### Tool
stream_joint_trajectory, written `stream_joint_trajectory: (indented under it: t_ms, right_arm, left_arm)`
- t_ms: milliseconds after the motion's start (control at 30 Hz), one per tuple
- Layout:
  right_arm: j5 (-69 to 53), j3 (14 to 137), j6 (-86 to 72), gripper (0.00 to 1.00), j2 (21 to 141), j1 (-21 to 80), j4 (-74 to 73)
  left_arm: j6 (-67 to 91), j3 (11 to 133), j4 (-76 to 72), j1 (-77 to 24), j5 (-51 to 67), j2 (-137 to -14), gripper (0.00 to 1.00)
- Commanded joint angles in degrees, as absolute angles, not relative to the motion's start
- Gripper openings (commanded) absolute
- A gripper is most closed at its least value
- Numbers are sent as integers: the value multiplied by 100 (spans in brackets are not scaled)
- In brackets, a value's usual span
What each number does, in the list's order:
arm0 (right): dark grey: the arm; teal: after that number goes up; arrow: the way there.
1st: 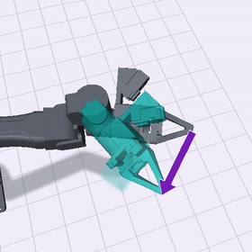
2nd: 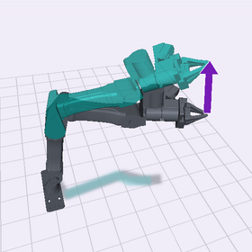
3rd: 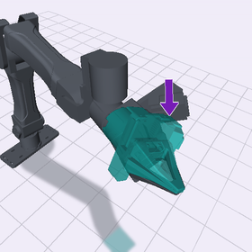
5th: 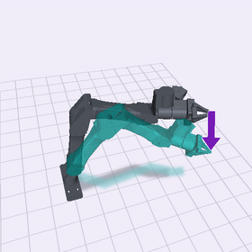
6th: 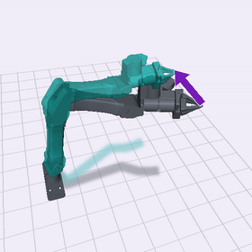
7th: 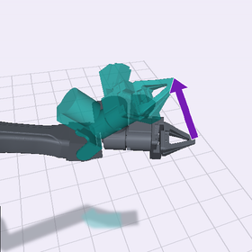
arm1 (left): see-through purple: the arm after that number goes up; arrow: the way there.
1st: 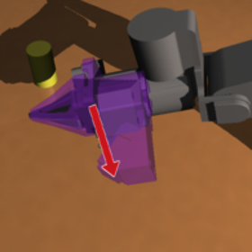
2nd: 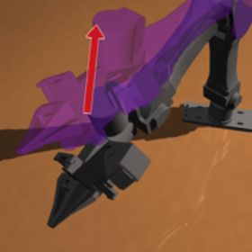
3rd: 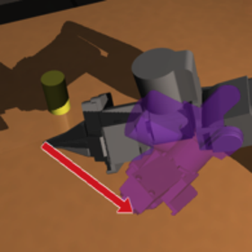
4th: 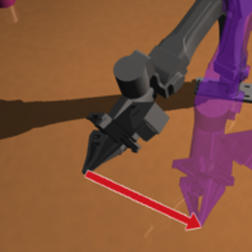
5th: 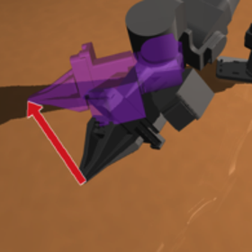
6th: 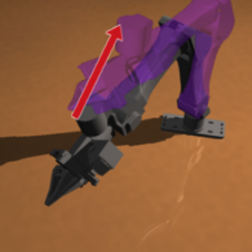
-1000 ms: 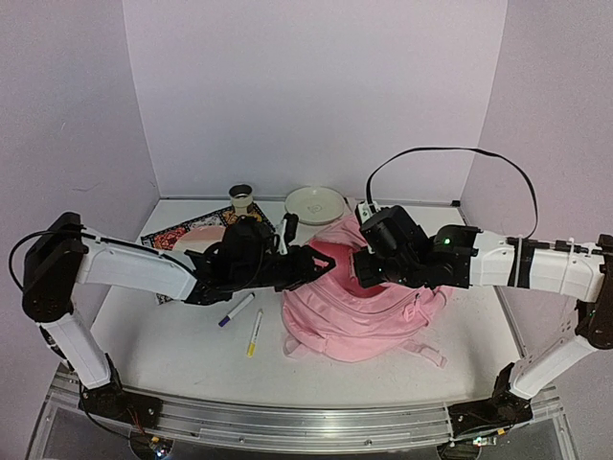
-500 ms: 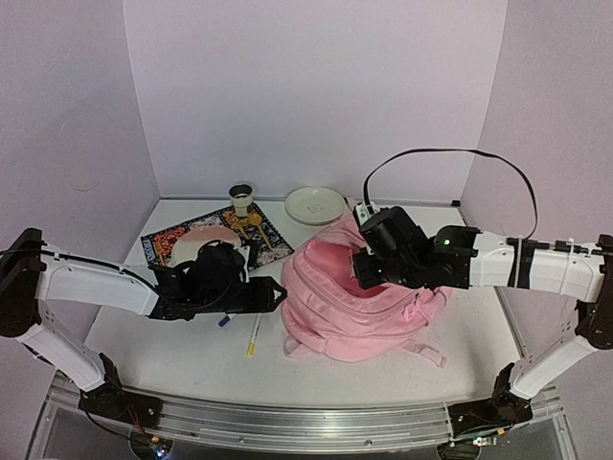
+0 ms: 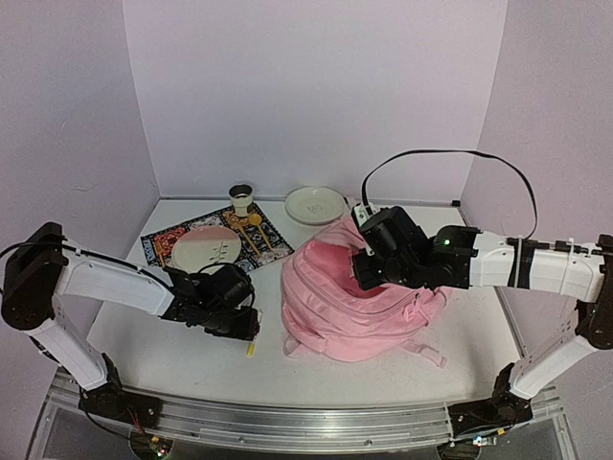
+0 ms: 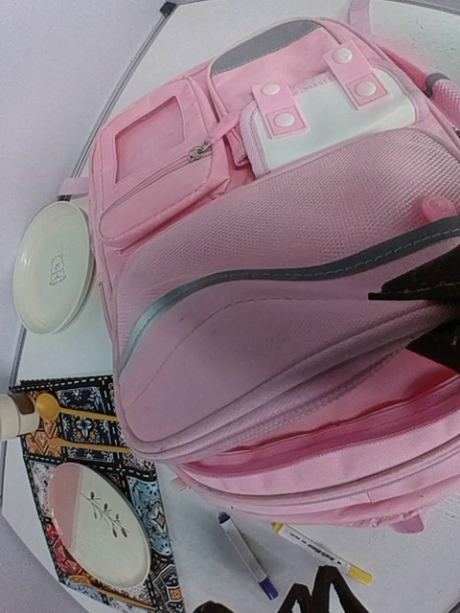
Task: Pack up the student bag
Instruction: Pick up the pen at the center of the board.
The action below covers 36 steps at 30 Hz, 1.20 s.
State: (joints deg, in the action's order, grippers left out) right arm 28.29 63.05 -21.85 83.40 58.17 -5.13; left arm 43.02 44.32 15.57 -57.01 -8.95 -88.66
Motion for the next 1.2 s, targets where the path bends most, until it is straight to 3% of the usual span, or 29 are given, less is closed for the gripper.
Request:
stream_joint_trajectory:
  t_ms: [0, 400, 600, 767, 1000, 1167]
  right_arm:
    - [2753, 6432, -2162, 0, 8235, 5890, -44]
    - [2861, 6300, -2206, 0, 8092, 5890, -44]
    - [2843, 6366, -2192, 0, 8162, 5897, -44]
    - [2825, 6381, -2202, 0, 8182, 5891, -44]
    - [2773, 6398, -2206, 0, 8163, 5889, -44]
    - [2731, 6396, -2228, 0, 8147, 5889, -44]
  left_arm:
    - [4092, 4916, 1947, -5713, -817, -9209, 49]
    - [3929, 5395, 2428, -5713, -759, -10110, 40]
    - [3881, 5371, 2479, -5713, -586, -10264, 27]
    - [3843, 5353, 2487, -5713, -590, -10087, 12]
    - [3917, 5349, 2477, -5657, -799, -9578, 1]
    - [3973, 5206, 2321, -5418, -737, -9139, 0]
